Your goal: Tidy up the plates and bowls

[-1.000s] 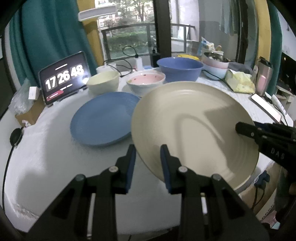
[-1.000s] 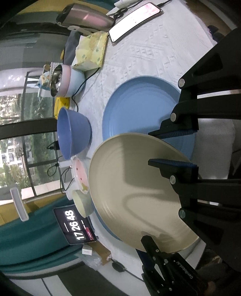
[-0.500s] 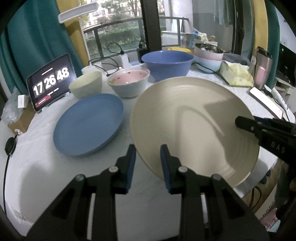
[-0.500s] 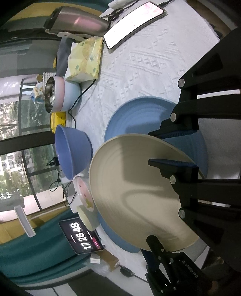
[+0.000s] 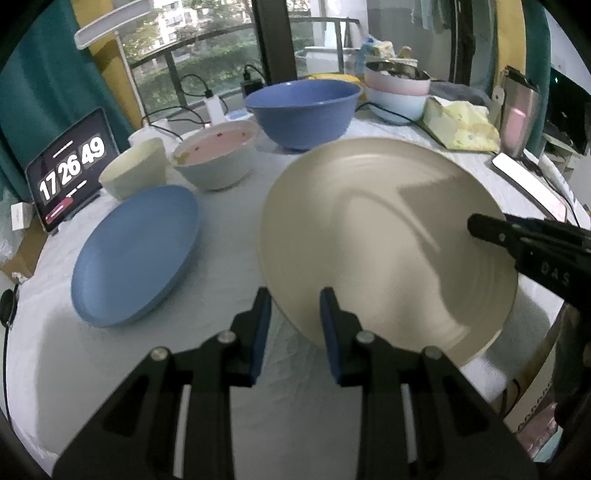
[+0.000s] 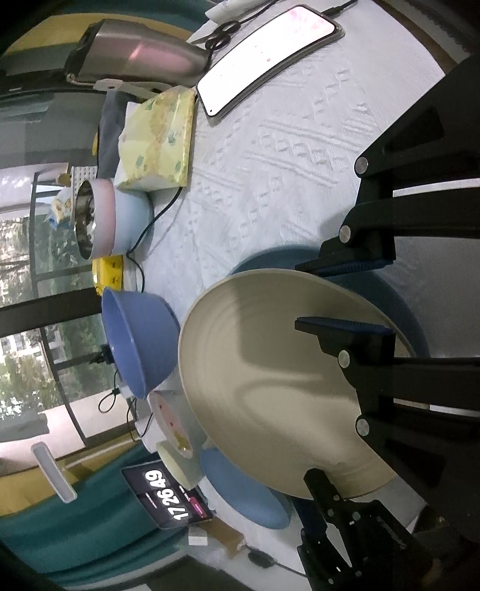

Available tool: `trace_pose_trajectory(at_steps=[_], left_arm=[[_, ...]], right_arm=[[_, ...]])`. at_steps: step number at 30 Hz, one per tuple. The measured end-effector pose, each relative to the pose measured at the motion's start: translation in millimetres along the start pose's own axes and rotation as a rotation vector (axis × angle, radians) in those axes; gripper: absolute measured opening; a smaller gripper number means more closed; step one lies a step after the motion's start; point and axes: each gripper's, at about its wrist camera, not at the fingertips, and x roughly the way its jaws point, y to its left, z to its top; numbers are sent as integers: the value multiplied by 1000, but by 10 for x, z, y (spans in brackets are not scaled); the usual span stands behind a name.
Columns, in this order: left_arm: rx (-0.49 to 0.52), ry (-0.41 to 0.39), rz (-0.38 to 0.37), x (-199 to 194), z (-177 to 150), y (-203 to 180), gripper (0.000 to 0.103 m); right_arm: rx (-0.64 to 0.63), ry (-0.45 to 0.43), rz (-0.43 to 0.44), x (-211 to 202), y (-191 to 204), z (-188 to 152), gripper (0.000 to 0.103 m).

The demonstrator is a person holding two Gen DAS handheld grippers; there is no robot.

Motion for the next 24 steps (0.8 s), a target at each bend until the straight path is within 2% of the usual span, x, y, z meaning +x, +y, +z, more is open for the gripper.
trace_pose_trajectory(at_steps=[9, 12, 15, 18, 23, 24], left_arm=[[-8, 35, -21, 89, 1, -6, 33], [-27, 22, -16, 65, -7, 40, 46], [-63, 31, -11, 94, -11, 126, 47], [-79, 31, -13, 116, -6, 155, 48], [-83, 38, -21, 179, 4, 157, 48], [-85, 39, -20, 192, 9, 161, 48]], right_arm=[[4, -12, -12, -40, -21, -16, 24], [-9, -19, -36, -58, -2, -6, 24], [-14, -38, -96, -86, -22, 0, 34], [-2, -24, -109, -25, -93, 5, 35], [34, 30, -40, 126, -157, -44, 35], [35, 31, -27, 135, -139, -49, 32]])
